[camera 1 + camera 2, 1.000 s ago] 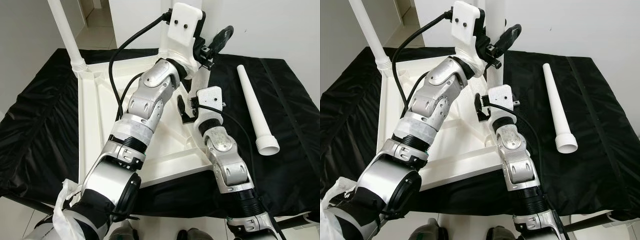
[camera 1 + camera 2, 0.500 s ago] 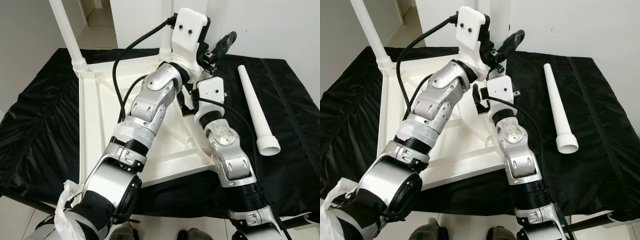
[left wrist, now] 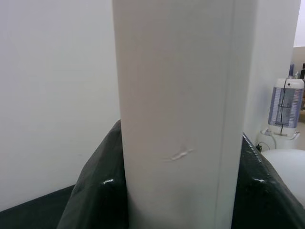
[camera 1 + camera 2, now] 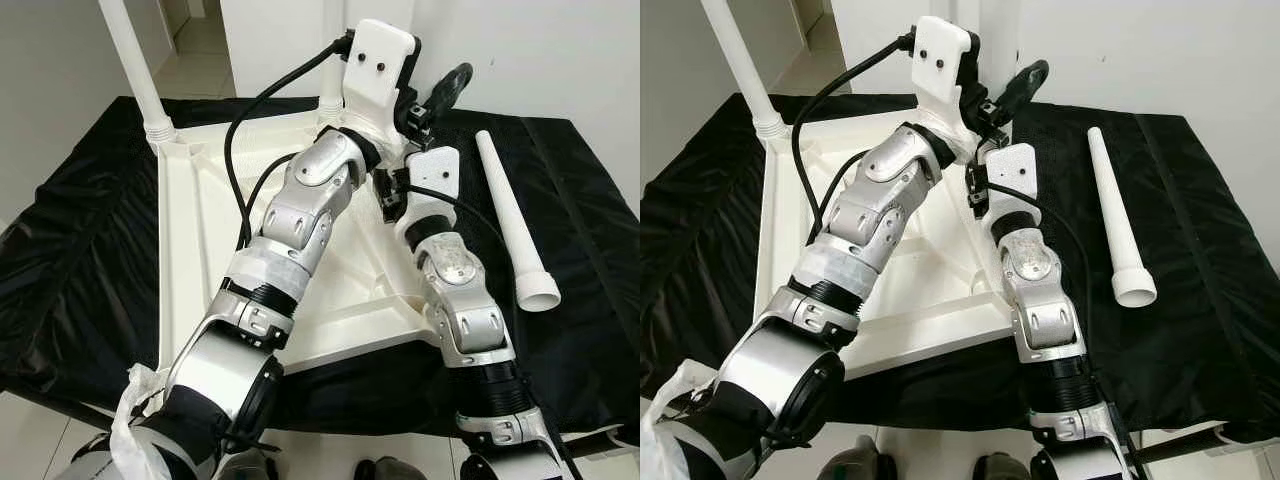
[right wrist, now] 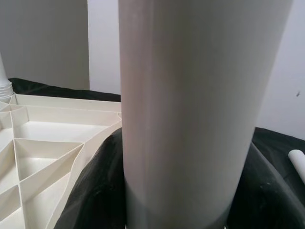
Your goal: Building children table
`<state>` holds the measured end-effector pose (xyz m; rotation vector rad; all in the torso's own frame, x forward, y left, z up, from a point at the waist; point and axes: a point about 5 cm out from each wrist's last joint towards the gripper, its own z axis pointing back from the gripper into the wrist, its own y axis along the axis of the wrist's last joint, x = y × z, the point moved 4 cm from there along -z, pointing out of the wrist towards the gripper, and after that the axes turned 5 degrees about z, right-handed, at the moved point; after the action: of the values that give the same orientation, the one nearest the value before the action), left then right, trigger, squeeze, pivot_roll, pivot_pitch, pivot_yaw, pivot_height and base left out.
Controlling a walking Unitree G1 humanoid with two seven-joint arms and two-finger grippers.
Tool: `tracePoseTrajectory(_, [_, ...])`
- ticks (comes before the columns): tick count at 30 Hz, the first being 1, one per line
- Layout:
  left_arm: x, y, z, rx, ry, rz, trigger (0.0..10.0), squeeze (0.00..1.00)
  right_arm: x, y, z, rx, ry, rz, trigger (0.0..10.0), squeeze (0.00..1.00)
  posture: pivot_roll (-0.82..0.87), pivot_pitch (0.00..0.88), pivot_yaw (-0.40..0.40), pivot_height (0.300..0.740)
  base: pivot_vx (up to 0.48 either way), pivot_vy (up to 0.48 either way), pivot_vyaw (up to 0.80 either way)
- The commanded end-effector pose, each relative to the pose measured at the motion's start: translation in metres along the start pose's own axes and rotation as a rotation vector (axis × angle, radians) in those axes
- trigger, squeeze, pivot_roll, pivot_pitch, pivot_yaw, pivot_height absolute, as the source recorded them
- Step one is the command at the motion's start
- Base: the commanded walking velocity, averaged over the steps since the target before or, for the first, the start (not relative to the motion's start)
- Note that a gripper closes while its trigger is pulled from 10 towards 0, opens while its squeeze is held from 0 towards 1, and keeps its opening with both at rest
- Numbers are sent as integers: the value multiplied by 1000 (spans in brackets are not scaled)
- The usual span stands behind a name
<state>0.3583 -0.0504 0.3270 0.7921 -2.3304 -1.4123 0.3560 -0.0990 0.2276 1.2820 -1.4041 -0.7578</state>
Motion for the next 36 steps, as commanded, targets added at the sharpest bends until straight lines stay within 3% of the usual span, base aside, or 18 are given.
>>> tracePoseTrajectory(1, [10, 1, 0, -7, -73, -17, 10000, 0, 0, -5, -1, -27, -2, -7, 0, 0, 0, 7, 12, 740, 0, 0, 0])
tracePoseTrajectory(4, [14, 2, 0, -6, -101, 0, 10000, 0, 0, -6, 0, -29, -3, -12, 0, 0, 0, 9, 12, 740, 0, 0, 0])
tracePoseTrajectory(5, [17, 2, 1, -9, -127, 21, 10000, 1000, 0, -6, 0, -30, -10, -15, 0, 0, 1, 9, 12, 740, 0, 0, 0])
tracePoseTrajectory(7, [22, 2, 2, -8, -167, 43, 10000, 1000, 2, -7, 0, -34, -25, -15, 0, 0, 0, 11, 13, 740, 0, 0, 0])
tracePoseTrajectory(8, [24, 3, 3, -3, -186, 57, 10000, 1000, 4, -7, 0, -33, -39, -17, 7176, 0, -1, 10, 14, 740, 0, 0, 0])
tracePoseTrajectory(11, [26, 4, 4, 1, -196, 65, 10000, 1000, 5, -6, -1, -32, -48, -18, 7176, 0, -1, 10, 14, 740, 0, 0, 0])
tracePoseTrajectory(12, [27, 5, 4, 7, -202, 68, 10000, 1000, 5, -7, -1, -35, -53, -18, 10000, 0, -1, 13, 14, 740, 0, 0, 0])
tracePoseTrajectory(13, [29, 11, 4, 26, -213, 91, 10000, 639, 5, -7, 0, -39, -56, -25, 10000, 0, -1, 13, 14, 740, 0, 0, 0])
tracePoseTrajectory(14, [29, 16, 4, 42, -217, 123, 10000, 0, 5, -8, 0, -43, -60, -30, 10000, 0, -2, 13, 14, 740, 0, 0, 0])
tracePoseTrajectory(15, [29, 16, 4, 42, -217, 123, 10000, 0, 5, -8, 0, -43, -60, -30, 10000, 0, -2, 13, 14, 740, 0, 0, 0])
tracePoseTrajectory(18, [16, 34, 2, 105, -189, 244, 10000, 0, 8, -10, 1, -56, -87, -51, 10000, 0, -3, 13, 13, 740, 0, 0, 0])
tracePoseTrajectory(20, [16, 34, 2, 105, -189, 244, 10000, 0, 8, -10, 1, -56, -87, -51, 10000, 0, -3, 13, 13, 740, 0, 0, 0])
tracePoseTrajectory(22, [1, 43, 2, 140, -151, 296, 10000, 0, 14, -13, 3, -66, -126, -66, 10000, 0, -3, 15, 11, 740, 0, 0, 0])
tracePoseTrajectory(25, [-12, 46, 4, 148, -111, 297, 10000, 0, 20, -16, 6, -73, -165, -86, 10000, 0, -3, 15, 12, 740, 0, 0, 0])
tracePoseTrajectory(27, [-32, 45, 11, 133, -46, 264, 10000, 0, 30, -22, 12, -89, -227, -111, 10000, 0, -7, 16, 17, 740, 0, 0, 0])
tracePoseTrajectory(35, [-46, 27, 25, 49, -2, 192, 10000, 0, 35, -27, 21, -105, -269, -113, 10000, 0, -12, 17, 22, 740, 0, 0, 0])
tracePoseTrajectory(36, [-50, 18, 33, 14, 14, 170, 10000, 0, 37, -28, 25, -104, -281, -112, 10000, 0, -13, 12, 24, 740, 0, 0, 0])
